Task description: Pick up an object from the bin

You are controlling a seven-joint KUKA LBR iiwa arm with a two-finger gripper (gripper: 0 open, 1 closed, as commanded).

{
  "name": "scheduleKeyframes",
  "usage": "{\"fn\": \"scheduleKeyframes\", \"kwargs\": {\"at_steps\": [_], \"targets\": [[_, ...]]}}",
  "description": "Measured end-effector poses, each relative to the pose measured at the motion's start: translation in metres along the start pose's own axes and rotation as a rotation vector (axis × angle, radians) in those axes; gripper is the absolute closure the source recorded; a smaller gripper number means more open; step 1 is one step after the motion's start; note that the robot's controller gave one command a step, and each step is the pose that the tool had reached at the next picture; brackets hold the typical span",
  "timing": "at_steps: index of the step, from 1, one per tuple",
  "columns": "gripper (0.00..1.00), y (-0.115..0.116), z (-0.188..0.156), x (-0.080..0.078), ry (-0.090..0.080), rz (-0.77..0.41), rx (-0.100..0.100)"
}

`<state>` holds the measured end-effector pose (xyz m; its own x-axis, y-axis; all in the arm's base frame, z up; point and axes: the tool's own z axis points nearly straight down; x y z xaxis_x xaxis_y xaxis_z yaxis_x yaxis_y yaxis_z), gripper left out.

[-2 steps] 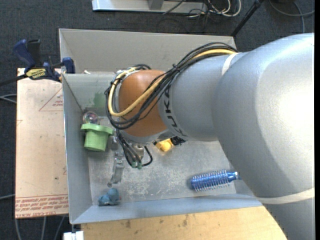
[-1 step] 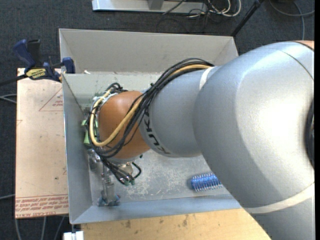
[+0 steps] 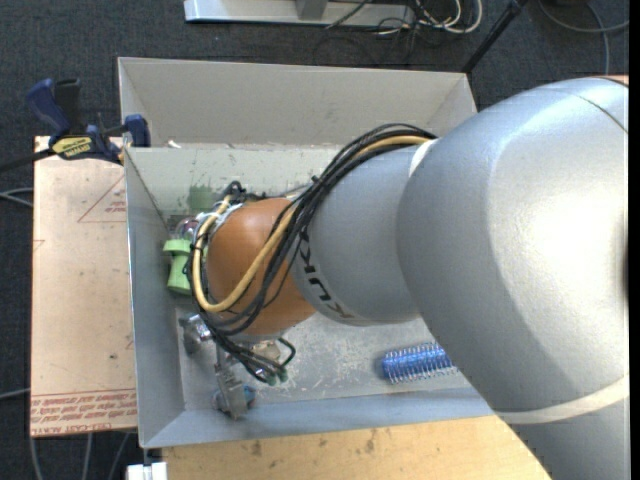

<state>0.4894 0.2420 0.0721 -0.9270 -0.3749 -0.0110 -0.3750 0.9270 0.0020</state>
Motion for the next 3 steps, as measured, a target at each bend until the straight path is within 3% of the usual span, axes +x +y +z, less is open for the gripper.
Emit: {"fn": "scheduleKeyframes", "kwargs": {"at_steps": [1, 2, 3], "targets": [[1.00, 0.000, 0.001, 0.002, 0.009, 0.000, -0.001], [1.00, -0.035, 0.002, -0.017, 0.008, -0.175, 0.001], [0.00, -0.034, 0.003, -0.017, 0.009, -0.176, 0.000]]}}
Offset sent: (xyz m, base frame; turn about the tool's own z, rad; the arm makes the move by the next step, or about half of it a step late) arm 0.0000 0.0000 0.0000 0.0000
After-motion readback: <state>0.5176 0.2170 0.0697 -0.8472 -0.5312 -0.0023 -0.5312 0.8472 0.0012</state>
